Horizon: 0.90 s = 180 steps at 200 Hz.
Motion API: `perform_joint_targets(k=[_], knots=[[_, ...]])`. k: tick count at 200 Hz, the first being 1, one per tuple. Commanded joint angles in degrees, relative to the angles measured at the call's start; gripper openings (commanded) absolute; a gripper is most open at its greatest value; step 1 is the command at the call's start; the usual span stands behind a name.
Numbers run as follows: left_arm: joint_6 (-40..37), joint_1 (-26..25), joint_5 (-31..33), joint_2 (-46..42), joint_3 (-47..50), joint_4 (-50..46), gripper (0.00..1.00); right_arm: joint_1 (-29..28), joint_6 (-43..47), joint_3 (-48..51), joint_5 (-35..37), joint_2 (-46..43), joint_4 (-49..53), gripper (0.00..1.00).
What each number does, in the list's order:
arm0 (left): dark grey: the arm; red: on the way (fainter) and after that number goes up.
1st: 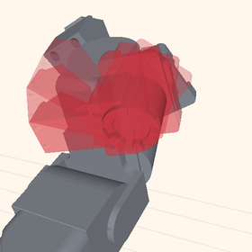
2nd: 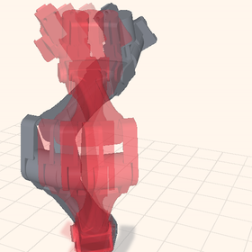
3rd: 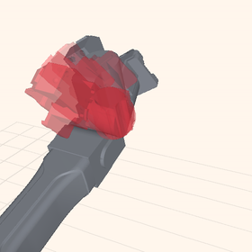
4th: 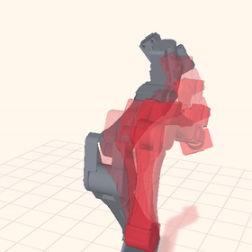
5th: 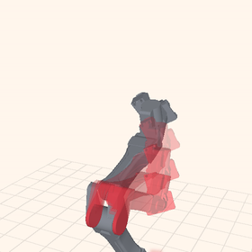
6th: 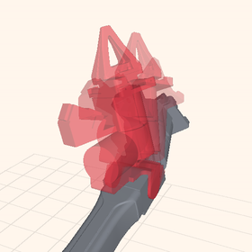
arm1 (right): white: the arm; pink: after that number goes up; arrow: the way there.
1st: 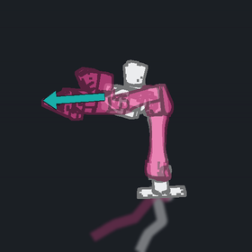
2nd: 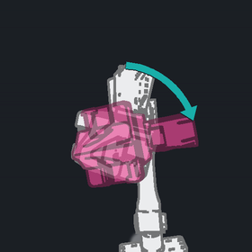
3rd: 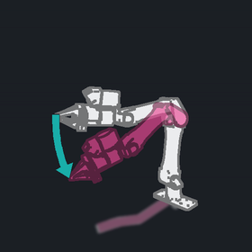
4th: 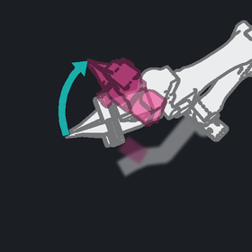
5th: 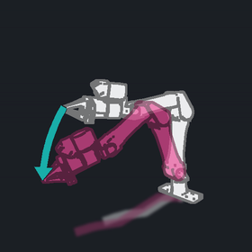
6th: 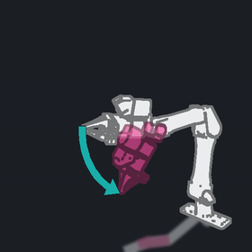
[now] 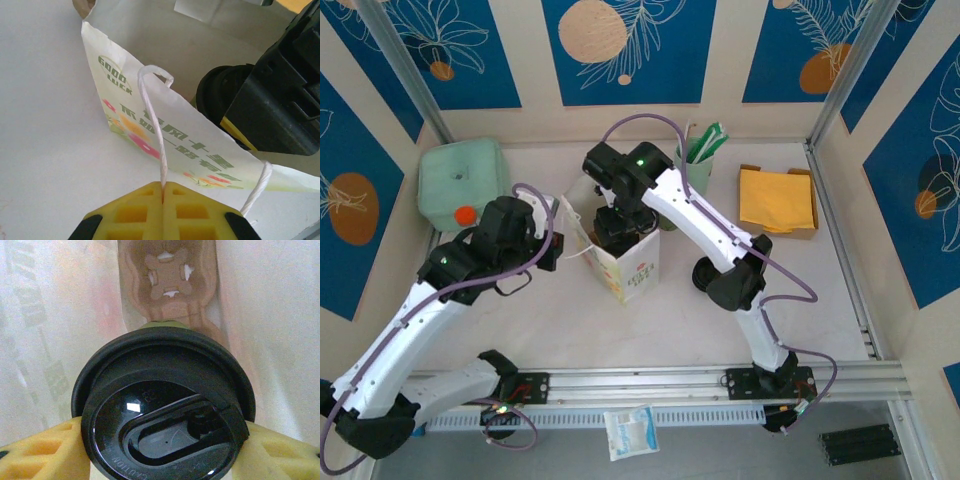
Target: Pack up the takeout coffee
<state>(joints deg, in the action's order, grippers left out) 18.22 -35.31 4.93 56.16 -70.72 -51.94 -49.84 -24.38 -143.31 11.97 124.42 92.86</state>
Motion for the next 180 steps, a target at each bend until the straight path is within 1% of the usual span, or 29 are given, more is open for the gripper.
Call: perform_joint_targets(k=[1,124,180], knots=[[-1.77,0.42,0.34,0.61,-1.92,-1.49,0.00,0.27,0.81,1.64,-1.22,0.38,8.92,0.56],[-3.33,0.46,0.04,1.32,-1.61,-0.79,0.00,-0.99,0.91,6.31,4.23,0.03,8.92,0.55],[-3.10,0.46,-0.36,1.41,-1.37,-0.59,0.00,-2.06,0.80,6.18,4.69,1.70,8.92,0.55]])
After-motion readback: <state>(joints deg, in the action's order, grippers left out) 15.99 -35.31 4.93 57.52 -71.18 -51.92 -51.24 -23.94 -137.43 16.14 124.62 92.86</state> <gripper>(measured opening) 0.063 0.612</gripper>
